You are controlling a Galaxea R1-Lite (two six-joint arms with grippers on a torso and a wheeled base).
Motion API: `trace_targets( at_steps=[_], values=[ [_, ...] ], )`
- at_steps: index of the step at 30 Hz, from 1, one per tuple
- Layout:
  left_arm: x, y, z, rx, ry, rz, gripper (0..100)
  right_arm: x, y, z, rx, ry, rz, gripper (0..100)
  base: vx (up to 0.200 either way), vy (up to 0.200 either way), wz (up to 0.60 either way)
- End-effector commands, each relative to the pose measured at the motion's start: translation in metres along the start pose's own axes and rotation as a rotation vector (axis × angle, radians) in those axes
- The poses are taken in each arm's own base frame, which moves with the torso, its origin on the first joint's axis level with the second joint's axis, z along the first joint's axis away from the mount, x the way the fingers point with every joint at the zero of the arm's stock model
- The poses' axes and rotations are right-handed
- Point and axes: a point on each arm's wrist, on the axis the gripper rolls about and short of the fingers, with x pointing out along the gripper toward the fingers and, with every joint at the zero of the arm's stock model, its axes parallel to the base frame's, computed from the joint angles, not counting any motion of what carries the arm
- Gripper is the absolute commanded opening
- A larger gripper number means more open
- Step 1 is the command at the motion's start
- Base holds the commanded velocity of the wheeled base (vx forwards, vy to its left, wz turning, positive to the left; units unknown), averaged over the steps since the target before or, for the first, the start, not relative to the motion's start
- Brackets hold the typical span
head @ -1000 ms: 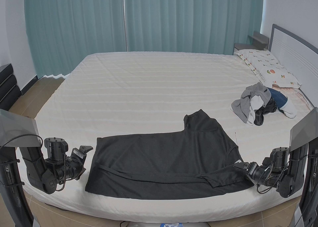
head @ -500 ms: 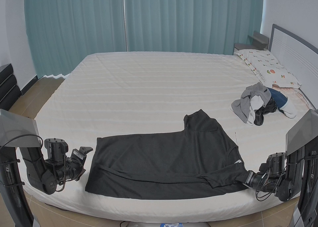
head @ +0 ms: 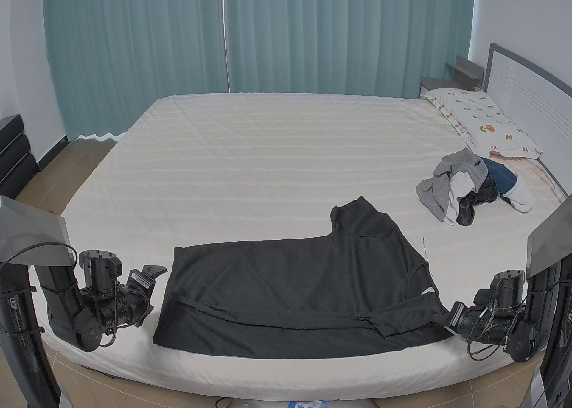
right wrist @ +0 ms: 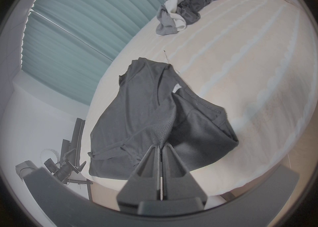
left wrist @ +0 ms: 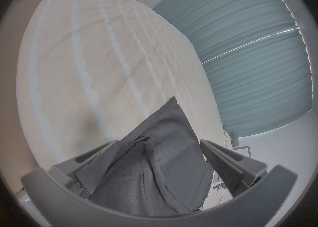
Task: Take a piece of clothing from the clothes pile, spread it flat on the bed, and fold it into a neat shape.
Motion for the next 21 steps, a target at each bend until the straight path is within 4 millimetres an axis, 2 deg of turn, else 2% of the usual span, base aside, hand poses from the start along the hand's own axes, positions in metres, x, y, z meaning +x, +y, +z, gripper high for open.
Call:
trace_targets(
  at_steps=[1,8,21],
  values=[
    [0.000,0.001,0.000,0.000,0.002,0.002,100,-0.011,0.012,0.000,-0.025,-0.006,0.040,0,0.000,0.000,0.00],
    [0.003,0.000,0.000,0.001,0.001,0.000,100,-0.017,0.012,-0.004,-0.027,0.033,0.013,0,0.000,0.000,0.00],
    [0.004,0.001,0.000,0.011,0.001,0.001,100,-0.013,-0.007,-0.011,-0.099,0.126,-0.094,0,0.000,0.000,0.00]
  ],
)
